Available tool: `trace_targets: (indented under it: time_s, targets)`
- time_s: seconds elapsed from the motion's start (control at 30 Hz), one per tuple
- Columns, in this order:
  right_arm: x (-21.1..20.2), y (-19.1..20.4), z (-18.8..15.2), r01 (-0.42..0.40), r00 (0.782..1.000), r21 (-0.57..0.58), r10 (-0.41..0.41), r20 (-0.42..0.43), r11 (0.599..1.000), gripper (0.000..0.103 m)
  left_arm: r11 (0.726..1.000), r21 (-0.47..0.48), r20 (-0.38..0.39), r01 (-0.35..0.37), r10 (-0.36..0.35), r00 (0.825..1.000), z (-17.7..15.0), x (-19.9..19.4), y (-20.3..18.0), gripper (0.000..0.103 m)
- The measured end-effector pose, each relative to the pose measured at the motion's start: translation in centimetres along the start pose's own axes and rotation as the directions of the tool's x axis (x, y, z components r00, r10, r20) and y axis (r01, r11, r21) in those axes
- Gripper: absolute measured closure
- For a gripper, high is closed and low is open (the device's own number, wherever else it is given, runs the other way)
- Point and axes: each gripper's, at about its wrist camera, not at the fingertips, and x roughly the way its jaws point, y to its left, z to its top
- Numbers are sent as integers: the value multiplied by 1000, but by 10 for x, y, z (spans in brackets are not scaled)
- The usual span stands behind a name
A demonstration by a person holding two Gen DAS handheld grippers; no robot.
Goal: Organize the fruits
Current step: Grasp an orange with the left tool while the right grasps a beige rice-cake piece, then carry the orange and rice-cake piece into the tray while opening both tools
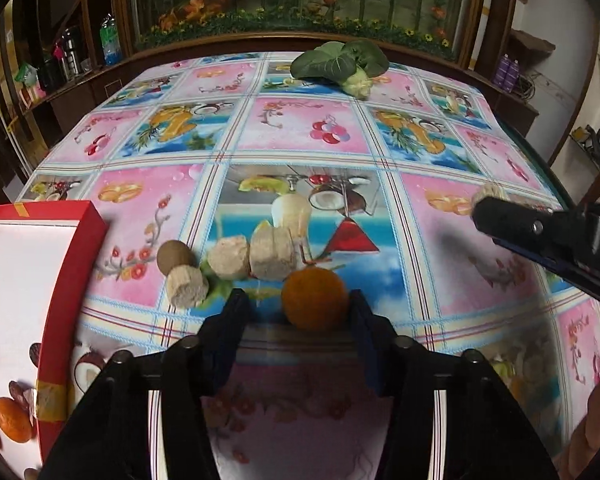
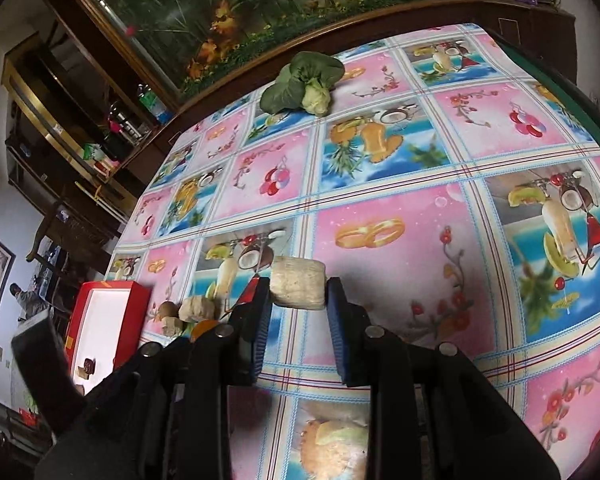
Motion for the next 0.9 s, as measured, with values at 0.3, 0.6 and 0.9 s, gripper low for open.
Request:
trace_targets:
  time_s: [0.3, 0.6, 0.9]
  targets:
    - [4, 1, -2, -4, 1000, -8, 4, -11, 1000, 73, 1000, 7, 22, 14, -15, 1000, -2, -3, -3, 73]
    - [2, 7, -5, 2, 1000, -47, -2, 5, 999, 73, 1000, -11, 113, -23, 24, 993, -12, -52, 17, 73]
    - [-7, 14, -6, -13, 996, -91, 21, 83, 996, 74, 983, -131, 225, -125, 153, 962, -39, -125, 94, 73]
